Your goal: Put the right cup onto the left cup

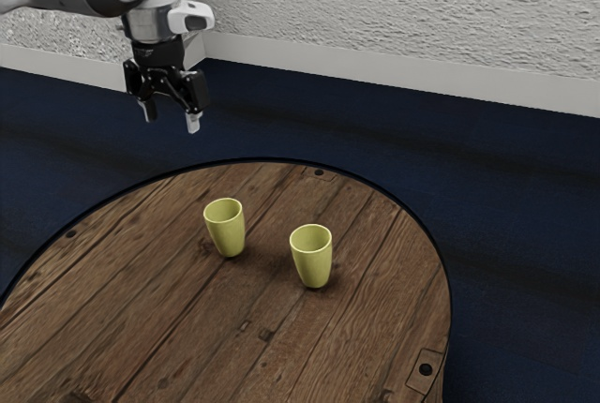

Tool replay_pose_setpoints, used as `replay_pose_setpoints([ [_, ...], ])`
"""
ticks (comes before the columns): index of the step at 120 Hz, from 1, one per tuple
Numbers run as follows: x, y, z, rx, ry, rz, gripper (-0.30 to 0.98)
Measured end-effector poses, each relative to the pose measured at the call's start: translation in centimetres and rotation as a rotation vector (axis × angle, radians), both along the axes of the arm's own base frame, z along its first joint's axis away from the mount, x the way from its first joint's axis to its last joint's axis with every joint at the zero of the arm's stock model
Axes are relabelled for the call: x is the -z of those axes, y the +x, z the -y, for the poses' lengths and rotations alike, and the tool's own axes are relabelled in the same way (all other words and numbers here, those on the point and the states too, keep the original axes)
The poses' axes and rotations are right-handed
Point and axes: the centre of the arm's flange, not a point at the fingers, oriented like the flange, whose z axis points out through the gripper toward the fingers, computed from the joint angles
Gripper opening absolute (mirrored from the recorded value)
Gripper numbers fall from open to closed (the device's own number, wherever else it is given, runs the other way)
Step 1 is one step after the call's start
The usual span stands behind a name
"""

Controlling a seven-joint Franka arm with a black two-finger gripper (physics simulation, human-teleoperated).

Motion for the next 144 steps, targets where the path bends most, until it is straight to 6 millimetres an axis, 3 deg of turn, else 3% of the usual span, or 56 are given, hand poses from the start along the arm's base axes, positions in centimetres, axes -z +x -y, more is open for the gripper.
replay_pose_setpoints([
  [9, 0.2, 0.4, 0.1, 0.007, 0.001, 0.004, 0.69],
  [14, 1.7, 1.7, 0.6, 0.015, 0.009, -0.011, 0.69],
  [23, 5.7, 4.3, 4.8, 0.077, 0.025, -0.044, 0.69],
  [34, 9.8, 5.7, 9.7, 0.157, 0.024, -0.047, 0.69],
  [51, 15.0, 5.3, 13.3, 0.220, 0.000, -0.040, 0.69],
  [73, 20.4, 7.0, 14.8, 0.229, -0.024, -0.010, 0.69],
  [108, 25.5, 7.6, 14.9, 0.218, -0.043, 0.003, 0.69],
  [122, 26.7, 7.7, 14.8, 0.216, -0.042, 0.005, 0.68],
  [129, 26.8, 7.7, 14.8, 0.219, -0.040, 0.009, 0.60],
  [144, 26.8, 7.9, 14.9, 0.223, -0.036, 0.020, 0.28],
])
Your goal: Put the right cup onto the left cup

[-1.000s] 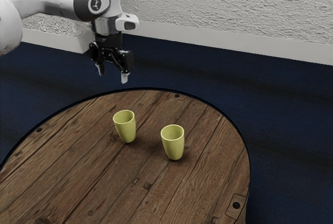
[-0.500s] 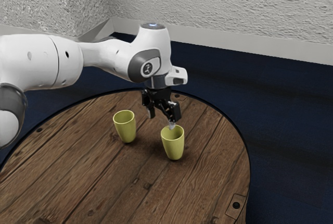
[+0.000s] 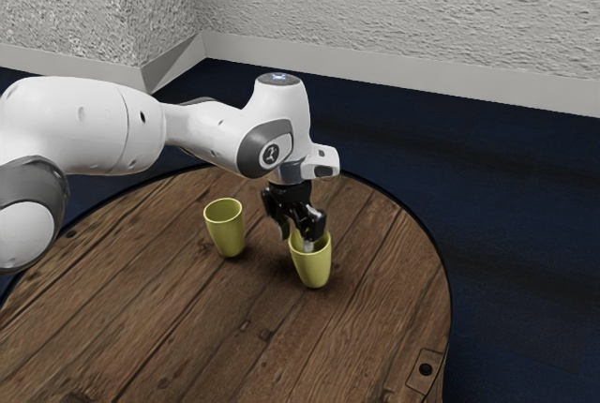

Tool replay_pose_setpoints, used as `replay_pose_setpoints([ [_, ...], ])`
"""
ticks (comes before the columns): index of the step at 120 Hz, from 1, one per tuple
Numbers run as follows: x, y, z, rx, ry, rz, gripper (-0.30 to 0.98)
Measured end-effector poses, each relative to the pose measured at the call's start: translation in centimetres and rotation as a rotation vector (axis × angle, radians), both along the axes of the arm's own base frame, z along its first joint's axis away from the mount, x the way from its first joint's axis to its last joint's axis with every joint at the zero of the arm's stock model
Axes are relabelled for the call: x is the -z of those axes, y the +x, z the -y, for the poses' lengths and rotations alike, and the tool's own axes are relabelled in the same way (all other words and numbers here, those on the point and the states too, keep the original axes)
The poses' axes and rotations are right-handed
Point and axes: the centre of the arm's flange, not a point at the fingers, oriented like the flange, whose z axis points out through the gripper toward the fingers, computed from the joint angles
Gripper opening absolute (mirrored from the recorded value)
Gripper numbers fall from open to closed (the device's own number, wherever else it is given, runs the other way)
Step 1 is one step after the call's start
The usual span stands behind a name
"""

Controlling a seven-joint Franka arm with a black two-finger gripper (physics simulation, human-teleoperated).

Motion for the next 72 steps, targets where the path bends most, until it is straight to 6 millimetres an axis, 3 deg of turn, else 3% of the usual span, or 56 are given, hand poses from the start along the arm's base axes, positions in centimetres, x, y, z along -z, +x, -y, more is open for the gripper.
replay_pose_setpoints([
  [19, -0.1, 0.1, 0.3, 0.001, 0.000, 0.011, 0.05],
  [44, -0.3, 0.2, 0.3, -0.003, 0.001, 0.019, -0.06],
  [72, -5.3, 0.0, -0.2, -0.001, 0.000, 0.081, -0.09],
])
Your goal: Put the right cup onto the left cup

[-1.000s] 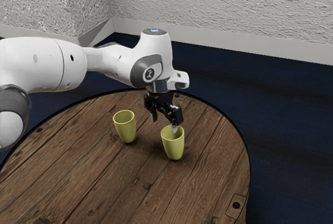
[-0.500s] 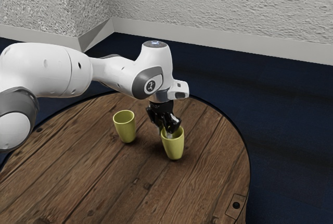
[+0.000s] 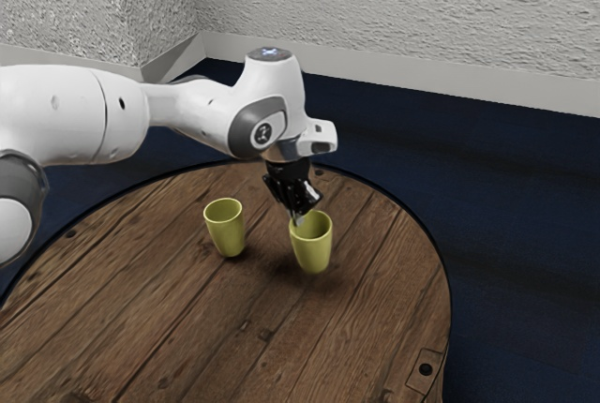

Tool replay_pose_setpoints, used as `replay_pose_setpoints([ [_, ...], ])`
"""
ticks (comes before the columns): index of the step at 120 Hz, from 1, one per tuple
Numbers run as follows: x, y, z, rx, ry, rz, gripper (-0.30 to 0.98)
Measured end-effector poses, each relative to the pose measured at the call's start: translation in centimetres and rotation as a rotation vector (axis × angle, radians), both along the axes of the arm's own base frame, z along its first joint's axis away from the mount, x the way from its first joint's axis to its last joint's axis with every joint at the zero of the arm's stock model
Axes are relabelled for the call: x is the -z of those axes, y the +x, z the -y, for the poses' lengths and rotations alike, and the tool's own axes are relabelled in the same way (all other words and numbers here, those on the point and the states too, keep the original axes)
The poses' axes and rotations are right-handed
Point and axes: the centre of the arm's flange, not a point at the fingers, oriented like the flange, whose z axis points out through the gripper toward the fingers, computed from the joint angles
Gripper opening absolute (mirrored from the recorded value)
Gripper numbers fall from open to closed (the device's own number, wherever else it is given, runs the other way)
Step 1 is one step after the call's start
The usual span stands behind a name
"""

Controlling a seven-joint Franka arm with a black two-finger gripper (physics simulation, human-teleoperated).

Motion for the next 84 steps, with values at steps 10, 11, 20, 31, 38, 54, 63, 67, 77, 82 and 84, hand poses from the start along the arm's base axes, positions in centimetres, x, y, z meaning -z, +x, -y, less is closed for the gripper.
replay_pose_setpoints([
  [10, -2.3, 0.0, -0.4, -0.001, 0.003, 0.025, -0.09],
  [11, -2.5, 0.1, -0.5, -0.002, 0.004, 0.028, -0.09],
  [20, -5.1, 0.5, -1.6, -0.017, 0.008, 0.056, -0.09],
  [31, -8.0, 0.7, -3.6, -0.047, 0.016, 0.079, -0.10],
  [38, -9.3, 0.7, -5.8, -0.081, 0.024, 0.081, -0.10],
  [54, -10.5, 0.7, -11.3, -0.157, 0.045, 0.069, -0.10],
  [63, -11.2, 0.7, -13.6, -0.185, 0.055, 0.066, -0.10],
  [67, -11.2, 0.7, -14.6, -0.196, 0.058, 0.062, -0.10],
  [77, -11.3, 0.5, -17.7, -0.233, 0.067, 0.051, -0.10],
  [82, -11.3, 0.3, -19.0, -0.246, 0.070, 0.045, -0.10],
  [84, -11.3, 0.2, -19.4, -0.249, 0.070, 0.043, -0.10],
])
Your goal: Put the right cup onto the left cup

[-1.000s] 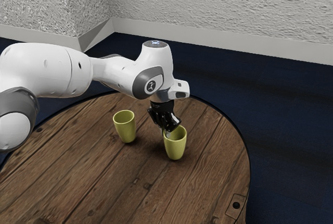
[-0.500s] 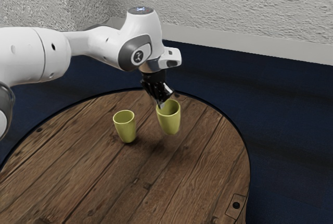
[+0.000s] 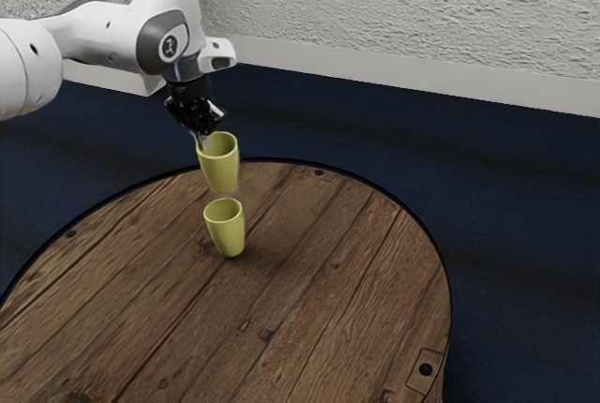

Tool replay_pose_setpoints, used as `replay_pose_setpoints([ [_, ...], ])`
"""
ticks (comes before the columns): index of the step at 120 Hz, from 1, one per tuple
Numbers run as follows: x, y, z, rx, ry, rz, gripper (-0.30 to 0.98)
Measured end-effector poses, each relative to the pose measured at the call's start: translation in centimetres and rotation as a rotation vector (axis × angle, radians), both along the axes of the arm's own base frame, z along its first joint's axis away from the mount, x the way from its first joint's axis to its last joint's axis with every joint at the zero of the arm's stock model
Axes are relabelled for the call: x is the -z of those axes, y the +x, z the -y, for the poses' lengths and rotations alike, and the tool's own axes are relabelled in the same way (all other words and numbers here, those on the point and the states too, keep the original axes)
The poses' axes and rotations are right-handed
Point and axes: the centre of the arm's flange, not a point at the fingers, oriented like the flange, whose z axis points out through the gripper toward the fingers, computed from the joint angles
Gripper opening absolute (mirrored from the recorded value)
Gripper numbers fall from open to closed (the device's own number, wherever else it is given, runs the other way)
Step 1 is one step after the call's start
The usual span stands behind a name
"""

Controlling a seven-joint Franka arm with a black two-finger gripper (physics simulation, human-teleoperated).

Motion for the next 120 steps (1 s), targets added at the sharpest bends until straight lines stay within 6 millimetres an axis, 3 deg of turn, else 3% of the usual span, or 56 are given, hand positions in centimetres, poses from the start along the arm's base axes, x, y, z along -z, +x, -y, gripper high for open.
replay_pose_setpoints([
  [12, 0.3, -0.4, -1.5, -0.008, -0.002, -0.018, -0.10],
  [25, 0.7, -2.1, -1.0, 0.011, -0.020, -0.039, -0.10],
  [37, 1.0, -2.5, -0.4, 0.027, -0.023, -0.039, -0.10],
  [83, 3.3, -0.5, 0.3, 0.047, -0.011, -0.050, -0.10],
  [112, 5.9, 0.0, 0.3, 0.049, -0.007, -0.087, -0.10],
  [120, 6.3, 0.1, 0.7, 0.056, -0.010, -0.092, 0.05],
])
